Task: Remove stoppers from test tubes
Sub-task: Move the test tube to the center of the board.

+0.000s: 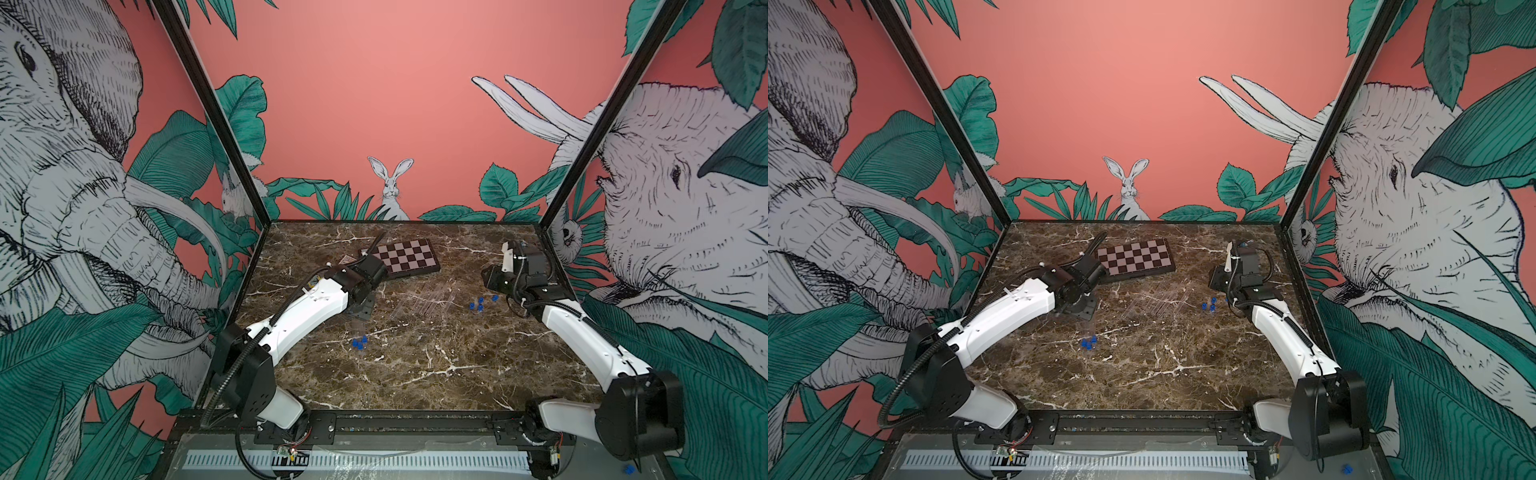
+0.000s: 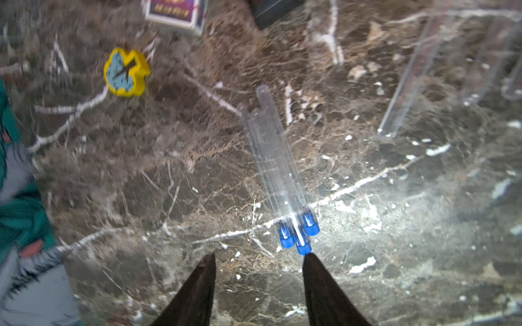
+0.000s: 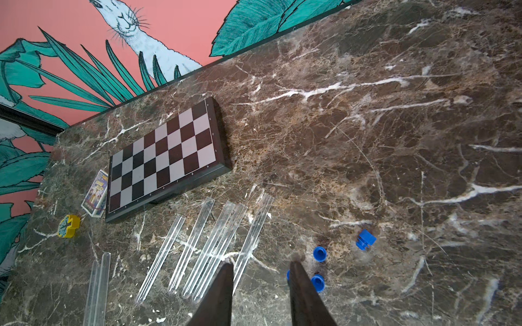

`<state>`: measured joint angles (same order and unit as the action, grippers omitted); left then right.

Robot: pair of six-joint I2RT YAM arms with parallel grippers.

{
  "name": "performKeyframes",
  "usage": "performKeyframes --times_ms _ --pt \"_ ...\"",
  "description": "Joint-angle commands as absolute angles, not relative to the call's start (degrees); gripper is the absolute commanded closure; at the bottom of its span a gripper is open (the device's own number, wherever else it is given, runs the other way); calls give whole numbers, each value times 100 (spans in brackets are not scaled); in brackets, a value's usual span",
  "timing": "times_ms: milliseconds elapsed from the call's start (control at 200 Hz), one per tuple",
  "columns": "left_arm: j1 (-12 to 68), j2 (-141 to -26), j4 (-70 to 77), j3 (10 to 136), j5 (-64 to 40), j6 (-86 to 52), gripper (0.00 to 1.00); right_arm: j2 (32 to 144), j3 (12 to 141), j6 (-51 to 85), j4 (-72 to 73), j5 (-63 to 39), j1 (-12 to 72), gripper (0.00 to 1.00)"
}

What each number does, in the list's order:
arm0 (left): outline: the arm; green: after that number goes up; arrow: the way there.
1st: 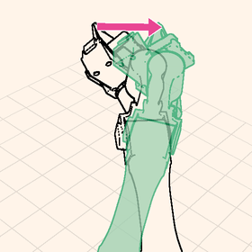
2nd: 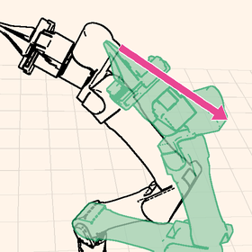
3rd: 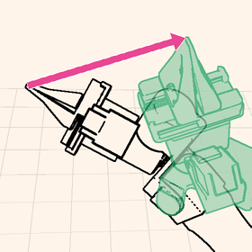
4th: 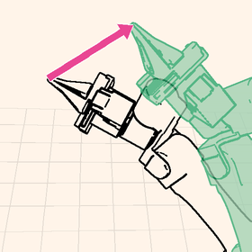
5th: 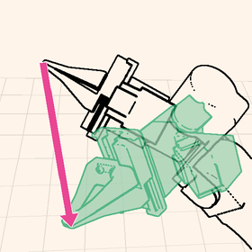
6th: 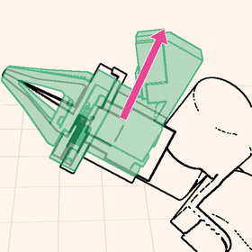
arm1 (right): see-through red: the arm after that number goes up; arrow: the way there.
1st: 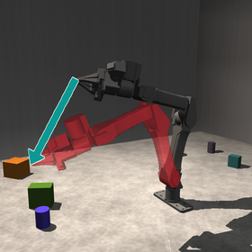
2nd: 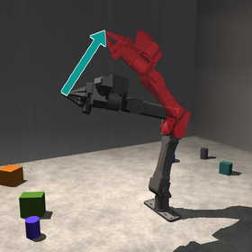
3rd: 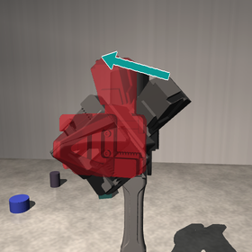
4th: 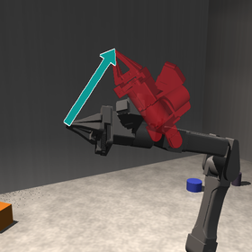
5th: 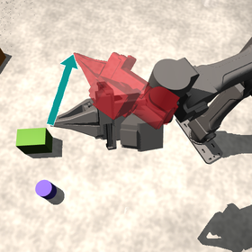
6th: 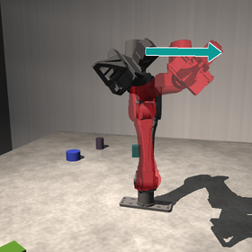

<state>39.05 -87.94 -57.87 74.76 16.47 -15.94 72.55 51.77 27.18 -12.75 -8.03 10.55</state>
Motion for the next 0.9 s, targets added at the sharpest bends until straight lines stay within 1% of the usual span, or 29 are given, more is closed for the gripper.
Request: performKeyframes --times_ms 0,85,160,240,320,430,505,685,895 --pt "3906 -9219 -6490 8333 1099 311 57 7090 5091 2578 -1284 -843 1078 67" --pt "3928 -9624 -7147 9088 1037 1694 62 7029 5056 2547 -1278 -805 1075 66" --pt "3964 -9780 -7495 9361 1250 3106 66 6939 4996 2523 -1266 -764 1081 66" --pt "3962 -9761 -7539 9189 1549 4342 70 6873 4931 2514 -1283 -770 1077 66" --pt "3901 -9700 -7394 8698 1942 5127 73 6774 4847 2513 -1301 -742 1073 66" --pt "3732 -9721 -7293 8176 2082 5365 74 6654 4740 2505 -1337 -771 1077 66" --pt "3735 -9649 -7011 7649 2157 5392 71 6613 4713 2501 -1365 -787 1076 66" --pt "3735 -9277 -5761 6383 2266 5222 68 6644 4696 2523 -1351 -873 1077 66" --pt "3733 -8978 -4848 5778 2048 5223 64 6753 4788 2522 -1374 -893 1079 66"
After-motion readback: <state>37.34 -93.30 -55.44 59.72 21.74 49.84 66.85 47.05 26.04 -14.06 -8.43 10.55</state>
